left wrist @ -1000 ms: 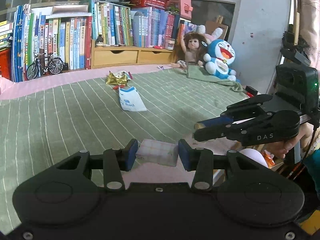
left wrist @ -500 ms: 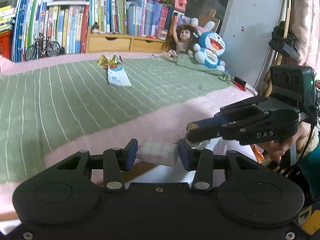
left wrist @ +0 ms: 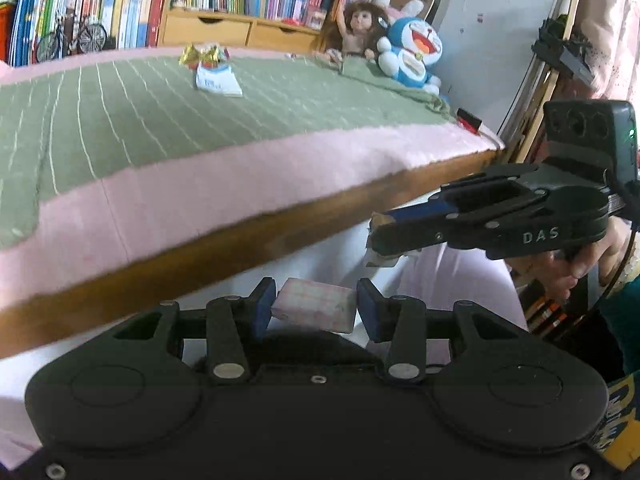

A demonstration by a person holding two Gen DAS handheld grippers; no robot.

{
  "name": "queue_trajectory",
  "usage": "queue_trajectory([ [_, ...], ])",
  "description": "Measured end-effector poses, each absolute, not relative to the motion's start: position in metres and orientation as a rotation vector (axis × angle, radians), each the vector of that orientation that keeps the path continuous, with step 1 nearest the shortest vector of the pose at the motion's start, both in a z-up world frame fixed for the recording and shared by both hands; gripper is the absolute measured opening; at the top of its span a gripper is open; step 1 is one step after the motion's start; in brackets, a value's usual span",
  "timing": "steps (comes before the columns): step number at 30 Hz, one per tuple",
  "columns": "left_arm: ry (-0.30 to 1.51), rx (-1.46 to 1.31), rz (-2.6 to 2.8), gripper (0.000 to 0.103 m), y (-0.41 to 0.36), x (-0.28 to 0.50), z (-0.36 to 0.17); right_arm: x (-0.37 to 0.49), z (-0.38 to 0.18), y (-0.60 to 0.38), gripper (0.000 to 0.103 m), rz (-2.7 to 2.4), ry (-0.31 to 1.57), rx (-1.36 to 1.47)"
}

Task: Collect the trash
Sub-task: 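Carry the white block and gold foil off the bed, lowering below the edge, then open the right tool to drop the gold foil below the bed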

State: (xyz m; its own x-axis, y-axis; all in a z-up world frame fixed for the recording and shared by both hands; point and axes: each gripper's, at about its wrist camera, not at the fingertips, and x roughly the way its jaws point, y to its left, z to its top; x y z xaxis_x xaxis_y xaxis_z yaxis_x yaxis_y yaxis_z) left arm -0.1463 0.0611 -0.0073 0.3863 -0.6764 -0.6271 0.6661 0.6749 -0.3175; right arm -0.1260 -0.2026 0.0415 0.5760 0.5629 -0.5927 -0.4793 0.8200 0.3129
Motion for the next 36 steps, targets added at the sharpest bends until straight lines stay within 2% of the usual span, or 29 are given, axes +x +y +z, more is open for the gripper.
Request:
queue_trajectory([
  [16, 0.83, -0.039, -0.812, 0.042, 0.071, -0.132, -0.012, -0.118, 0.013, -0.197, 0.024, 0.592, 0.829, 0.114],
  [21, 0.831, -0.05, -0.793, 0.042, 0.075, -0.131, -0.012, -0.114, 0.008, -0.191, 0.04, 0.598, 0.85, 0.108],
  [23, 0.835, -0.048, -0.789, 0.042, 0.076, -0.132, -0.013, -0.113, 0.006, -0.191, 0.043, 0.596, 0.857, 0.11],
  [24, 0.836, -0.048, -0.784, 0.042, 0.076, -0.133, -0.013, -0.112, 0.005, -0.191, 0.054, 0.59, 0.862, 0.114],
  [28, 0.844, -0.059, -0.771, 0.042, 0.079, -0.132, -0.015, -0.107, 0.001, -0.194, 0.06, 0.571, 0.874, 0.14],
  [32, 0.848, -0.059, -0.768, 0.042, 0.079, -0.131, -0.015, -0.108, 0.001, -0.195, 0.074, 0.569, 0.869, 0.151],
  [35, 0.849, -0.053, -0.772, 0.042, 0.078, -0.132, -0.014, -0.109, 0.002, -0.196, 0.088, 0.564, 0.861, 0.149],
  [36, 0.85, -0.05, -0.775, 0.042, 0.077, -0.132, -0.014, -0.109, 0.003, -0.196, 0.09, 0.56, 0.859, 0.151],
])
